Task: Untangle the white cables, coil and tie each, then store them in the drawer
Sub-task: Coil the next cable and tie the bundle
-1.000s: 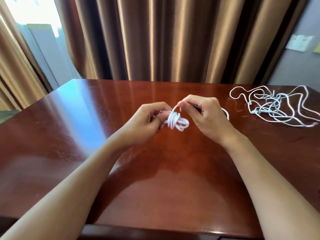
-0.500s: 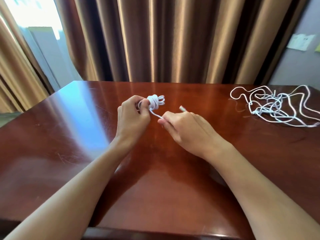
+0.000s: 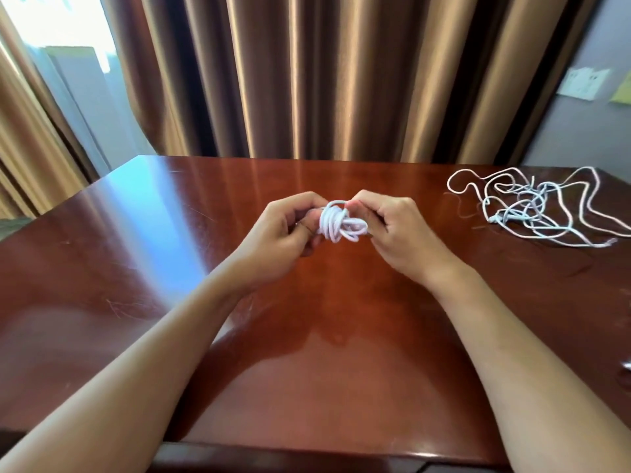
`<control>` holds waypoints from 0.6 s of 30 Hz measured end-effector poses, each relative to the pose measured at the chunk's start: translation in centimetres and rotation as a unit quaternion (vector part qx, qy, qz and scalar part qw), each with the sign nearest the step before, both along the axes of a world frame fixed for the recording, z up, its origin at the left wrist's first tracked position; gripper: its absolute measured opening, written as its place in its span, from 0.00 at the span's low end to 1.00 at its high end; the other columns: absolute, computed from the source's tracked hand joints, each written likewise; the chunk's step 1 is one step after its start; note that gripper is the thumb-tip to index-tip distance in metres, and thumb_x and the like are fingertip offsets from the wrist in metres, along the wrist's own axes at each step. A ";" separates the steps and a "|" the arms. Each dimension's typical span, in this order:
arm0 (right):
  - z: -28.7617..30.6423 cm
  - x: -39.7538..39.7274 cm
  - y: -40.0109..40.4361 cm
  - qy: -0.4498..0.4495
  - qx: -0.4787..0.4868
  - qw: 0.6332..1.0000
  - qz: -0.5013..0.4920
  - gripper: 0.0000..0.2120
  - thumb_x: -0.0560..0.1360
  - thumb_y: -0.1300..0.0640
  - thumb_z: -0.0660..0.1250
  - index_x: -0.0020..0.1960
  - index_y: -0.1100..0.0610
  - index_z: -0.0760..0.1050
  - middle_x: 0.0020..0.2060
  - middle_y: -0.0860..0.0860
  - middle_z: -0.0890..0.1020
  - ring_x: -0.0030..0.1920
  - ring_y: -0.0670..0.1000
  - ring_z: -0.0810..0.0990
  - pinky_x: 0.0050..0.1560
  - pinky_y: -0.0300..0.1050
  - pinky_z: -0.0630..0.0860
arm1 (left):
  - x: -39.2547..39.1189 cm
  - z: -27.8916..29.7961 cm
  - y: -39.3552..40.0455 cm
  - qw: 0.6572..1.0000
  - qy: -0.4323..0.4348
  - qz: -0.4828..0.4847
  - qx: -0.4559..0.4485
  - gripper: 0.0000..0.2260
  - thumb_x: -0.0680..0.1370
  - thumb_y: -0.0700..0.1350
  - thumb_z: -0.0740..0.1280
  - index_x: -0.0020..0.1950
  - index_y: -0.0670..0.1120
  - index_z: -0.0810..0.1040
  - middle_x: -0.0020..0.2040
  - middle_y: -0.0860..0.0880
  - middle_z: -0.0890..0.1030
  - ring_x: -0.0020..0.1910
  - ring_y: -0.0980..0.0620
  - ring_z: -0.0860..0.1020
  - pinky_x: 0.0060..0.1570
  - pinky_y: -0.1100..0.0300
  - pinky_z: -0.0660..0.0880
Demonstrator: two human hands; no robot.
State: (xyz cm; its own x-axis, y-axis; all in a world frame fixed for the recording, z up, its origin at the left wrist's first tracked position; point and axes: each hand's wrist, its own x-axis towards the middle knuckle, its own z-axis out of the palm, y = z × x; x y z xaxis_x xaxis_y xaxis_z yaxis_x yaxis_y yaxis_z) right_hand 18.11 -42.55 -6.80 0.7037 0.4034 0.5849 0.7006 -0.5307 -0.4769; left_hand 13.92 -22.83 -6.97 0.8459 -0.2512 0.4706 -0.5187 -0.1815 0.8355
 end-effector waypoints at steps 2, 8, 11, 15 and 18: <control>-0.6 -0.2 0.7 0.043 0.004 0.999 0.021 0.11 0.83 0.52 0.61 0.50 0.55 0.79 0.34 0.43 0.78 0.33 0.42 0.75 0.37 0.41 0.72 | 0.1 0.0 -0.2 0.998 0.025 0.032 -0.053 0.10 0.85 0.36 0.58 0.50 0.39 0.78 0.33 0.48 0.73 0.30 0.58 0.67 0.30 0.65 0.65; -1.3 -1.0 2.7 0.144 -0.055 0.988 0.005 0.12 0.84 0.61 0.57 0.50 0.50 0.76 0.32 0.44 0.76 0.28 0.43 0.73 0.32 0.36 0.67 | 1.3 -0.9 0.0 0.982 0.035 0.169 -0.080 0.11 0.84 0.36 0.59 0.47 0.40 0.80 0.27 0.55 0.73 0.27 0.57 0.68 0.29 0.63 0.65; -1.2 -1.4 3.2 0.190 -0.033 0.981 0.006 0.12 0.85 0.58 0.55 0.50 0.51 0.76 0.33 0.45 0.77 0.26 0.40 0.72 0.31 0.35 0.67 | 1.5 -1.1 -0.1 0.976 0.035 0.195 -0.090 0.12 0.84 0.36 0.59 0.45 0.43 0.79 0.27 0.56 0.73 0.26 0.58 0.68 0.28 0.64 0.65; -0.7 -2.6 3.9 0.333 0.092 0.937 0.047 0.13 0.86 0.57 0.54 0.55 0.57 0.77 0.31 0.46 0.75 0.24 0.42 0.67 0.24 0.40 0.67 | 1.7 -1.4 -0.1 0.966 0.023 0.239 -0.095 0.13 0.84 0.39 0.60 0.43 0.44 0.80 0.26 0.56 0.74 0.26 0.58 0.68 0.30 0.60 0.66; -0.5 -3.2 4.6 0.398 0.121 0.907 0.062 0.15 0.87 0.58 0.54 0.54 0.60 0.79 0.29 0.46 0.73 0.23 0.41 0.66 0.22 0.34 0.64 | 2.0 -1.7 0.2 0.950 0.004 0.303 -0.079 0.11 0.80 0.43 0.62 0.40 0.45 0.80 0.27 0.57 0.76 0.27 0.57 0.71 0.32 0.58 0.67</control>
State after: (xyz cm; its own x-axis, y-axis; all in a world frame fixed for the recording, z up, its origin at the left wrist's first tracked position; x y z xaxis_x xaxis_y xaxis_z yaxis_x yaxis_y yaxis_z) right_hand 14.88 -37.92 -7.29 0.9002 0.4354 -0.0059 0.1309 -0.2836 -0.9500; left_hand 15.91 -22.65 -8.63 0.8169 0.3557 0.4541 -0.3520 -0.3162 0.8810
